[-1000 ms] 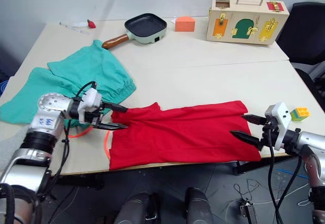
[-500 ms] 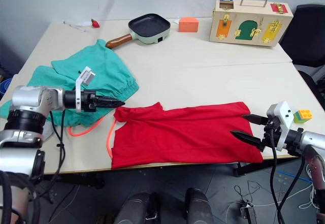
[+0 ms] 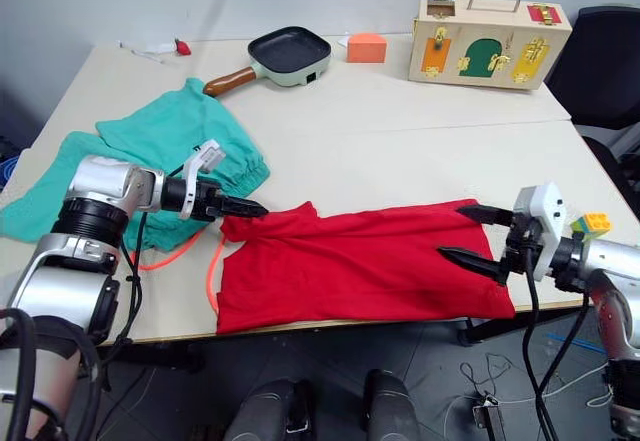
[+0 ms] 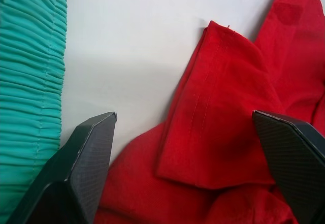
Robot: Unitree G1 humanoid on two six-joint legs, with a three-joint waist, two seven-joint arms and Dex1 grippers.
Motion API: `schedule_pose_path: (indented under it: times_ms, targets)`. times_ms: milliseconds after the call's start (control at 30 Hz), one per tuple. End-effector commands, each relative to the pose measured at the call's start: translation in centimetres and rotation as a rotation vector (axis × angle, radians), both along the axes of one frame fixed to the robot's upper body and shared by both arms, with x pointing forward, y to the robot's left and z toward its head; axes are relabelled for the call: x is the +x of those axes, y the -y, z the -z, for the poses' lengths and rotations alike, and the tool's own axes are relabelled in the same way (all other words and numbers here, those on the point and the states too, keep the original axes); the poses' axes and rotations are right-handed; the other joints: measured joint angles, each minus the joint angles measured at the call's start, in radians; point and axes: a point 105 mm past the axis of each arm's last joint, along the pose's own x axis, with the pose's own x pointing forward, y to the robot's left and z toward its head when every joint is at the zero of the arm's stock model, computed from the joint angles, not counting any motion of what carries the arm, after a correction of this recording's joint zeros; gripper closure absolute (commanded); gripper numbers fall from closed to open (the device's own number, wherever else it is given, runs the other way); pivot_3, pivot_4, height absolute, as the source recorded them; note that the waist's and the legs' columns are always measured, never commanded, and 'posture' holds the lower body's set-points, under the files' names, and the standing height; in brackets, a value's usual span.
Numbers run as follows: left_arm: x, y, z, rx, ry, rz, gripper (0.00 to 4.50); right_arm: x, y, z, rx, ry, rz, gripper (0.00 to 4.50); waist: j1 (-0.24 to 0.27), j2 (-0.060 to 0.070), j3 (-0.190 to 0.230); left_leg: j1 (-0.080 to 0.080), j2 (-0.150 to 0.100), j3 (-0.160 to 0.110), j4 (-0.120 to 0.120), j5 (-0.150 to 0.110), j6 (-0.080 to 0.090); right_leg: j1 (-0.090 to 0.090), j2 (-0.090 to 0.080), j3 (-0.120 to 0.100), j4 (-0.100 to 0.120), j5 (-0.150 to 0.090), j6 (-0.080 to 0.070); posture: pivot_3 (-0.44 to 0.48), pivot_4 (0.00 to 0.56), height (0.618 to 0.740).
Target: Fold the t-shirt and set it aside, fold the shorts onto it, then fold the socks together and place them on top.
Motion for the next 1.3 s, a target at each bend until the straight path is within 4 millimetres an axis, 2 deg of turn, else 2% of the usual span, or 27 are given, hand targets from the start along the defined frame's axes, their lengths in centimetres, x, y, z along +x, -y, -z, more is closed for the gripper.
schedule_pose_path:
  times_ms: [33, 167, 500, 600, 667, 767, 1033, 1133, 1300]
  targets:
    - [0.0, 0.7, 0.6, -0.009, -0.03, 0.008, 0.2, -0.2, -0.9, -0.9, 0.005, 0.074, -0.034, 0.0, 0.006, 0.0, 0.0, 0.0, 0.0, 0.0, 0.0, 0.0, 0.0, 0.0, -0.003, 0.0, 0.0, 0.0, 0.0, 0.0, 0.15, 0.74]
    - [0.1, 1.3, 0.4, -0.032, -0.007, 0.034, 1.2, -0.2, -0.6, -0.6, -0.001, 0.065, -0.021, 0.0, 0.013, 0.0, 0.0, 0.0, -0.002, 0.0, 0.0, 0.0, 0.0, 0.0, -0.007, 0.0, 0.0, 0.0, 0.0, 0.0, 0.15, 0.74]
    - [-0.2, 1.7, -0.4, -0.081, 0.064, 0.124, 4.49, 0.1, 0.1, -0.3, 0.012, 0.052, 0.027, 0.0, 0.004, 0.0, 0.0, -0.001, -0.001, 0.0, 0.0, 0.0, 0.0, -0.001, -0.006, -0.002, 0.0, 0.0, 0.0, 0.0, 0.15, 0.74]
    - [0.0, 2.1, -1.9, -0.156, 0.191, 0.179, 4.49, 0.2, 0.2, -0.3, 0.02, 0.051, 0.042, 0.0, -0.001, 0.0, 0.0, -0.001, -0.001, 0.0, 0.0, 0.0, 0.0, -0.001, -0.007, -0.002, 0.0, 0.0, 0.0, 0.0, 0.15, 0.74]
    - [-0.6, 2.6, -3.5, -0.236, 0.308, 0.275, 4.49, 0.2, 0.3, -0.2, 0.023, 0.049, 0.047, 0.0, -0.005, 0.0, 0.0, -0.001, -0.001, 0.0, 0.0, 0.0, 0.0, -0.001, -0.007, -0.002, 0.0, 0.0, 0.0, 0.0, 0.15, 0.74]
    - [-1.7, 2.4, -4.3, -0.246, 0.382, 0.374, 4.49, 0.3, 0.5, -0.1, 0.022, 0.045, 0.057, 0.0, -0.006, 0.0, 0.0, -0.001, -0.001, 0.0, 0.0, 0.0, 0.0, -0.001, -0.007, -0.001, 0.0, 0.0, 0.0, 0.0, 0.15, 0.74]
    - [-2.6, 0.3, -4.4, -0.206, 0.513, 0.396, 4.49, 0.3, 0.9, 0.0, 0.027, 0.035, 0.07, 0.0, -0.007, 0.0, 0.0, -0.001, -0.001, 0.0, 0.0, 0.0, 0.0, -0.001, -0.006, -0.002, 0.0, 0.0, 0.0, 0.0, 0.15, 0.74]
    - [-3.2, 0.3, -4.1, -0.209, 0.518, 0.432, 4.49, 0.4, 0.8, 0.1, 0.025, 0.034, 0.073, 0.0, -0.005, 0.0, 0.0, -0.001, -0.001, 0.0, 0.0, 0.0, 0.0, -0.001, -0.006, -0.003, 0.0, 0.0, 0.0, 0.0, 0.15, 0.74]
    - [-5.6, 1.2, -3.3, -0.149, 0.62, 0.642, 4.49, 0.5, 0.9, 0.1, 0.02, 0.032, 0.08, 0.0, -0.006, 0.0, 0.0, -0.001, -0.001, 0.0, 0.0, 0.0, 0.001, 0.0, -0.007, -0.003, 0.0, 0.0, 0.0, 0.0, 0.15, 0.74]
